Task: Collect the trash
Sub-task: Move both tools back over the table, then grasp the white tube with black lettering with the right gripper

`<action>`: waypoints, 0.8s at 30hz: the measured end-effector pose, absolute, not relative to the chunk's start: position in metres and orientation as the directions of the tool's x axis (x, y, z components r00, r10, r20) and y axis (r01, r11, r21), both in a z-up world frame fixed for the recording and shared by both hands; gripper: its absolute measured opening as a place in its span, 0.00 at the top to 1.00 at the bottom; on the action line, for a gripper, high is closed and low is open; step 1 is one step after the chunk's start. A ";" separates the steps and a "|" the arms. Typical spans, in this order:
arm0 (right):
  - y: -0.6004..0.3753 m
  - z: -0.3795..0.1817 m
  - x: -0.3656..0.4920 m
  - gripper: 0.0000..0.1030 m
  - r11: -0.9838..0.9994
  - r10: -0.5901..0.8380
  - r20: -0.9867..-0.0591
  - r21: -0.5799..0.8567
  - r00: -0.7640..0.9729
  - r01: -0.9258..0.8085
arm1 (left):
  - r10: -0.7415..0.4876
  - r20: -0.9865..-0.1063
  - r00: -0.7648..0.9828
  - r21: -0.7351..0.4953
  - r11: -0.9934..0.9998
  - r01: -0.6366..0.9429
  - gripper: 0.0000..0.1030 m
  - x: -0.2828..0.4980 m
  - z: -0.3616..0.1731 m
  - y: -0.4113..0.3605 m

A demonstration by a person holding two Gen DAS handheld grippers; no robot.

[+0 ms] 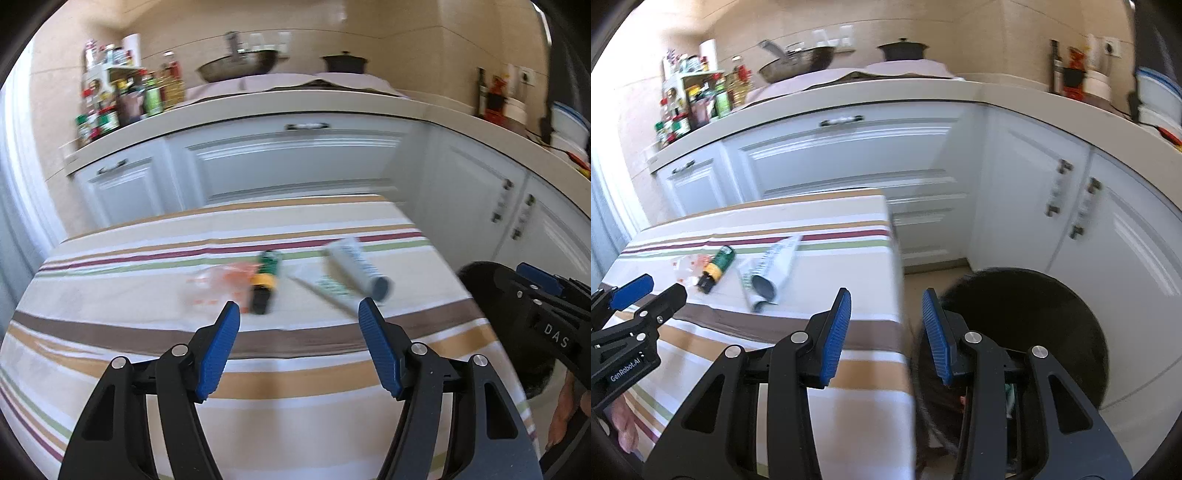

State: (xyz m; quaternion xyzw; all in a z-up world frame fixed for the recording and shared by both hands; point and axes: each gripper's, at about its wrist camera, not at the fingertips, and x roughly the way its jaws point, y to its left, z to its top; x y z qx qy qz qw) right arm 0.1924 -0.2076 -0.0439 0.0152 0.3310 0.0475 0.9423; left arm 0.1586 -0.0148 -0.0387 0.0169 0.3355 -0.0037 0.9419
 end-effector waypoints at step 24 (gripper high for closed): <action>-0.090 -0.068 0.263 0.62 0.967 0.169 -0.718 -0.010 0.675 -0.253 | 0.099 -0.651 0.752 0.007 0.992 -0.125 0.32 0.179 -0.051 0.081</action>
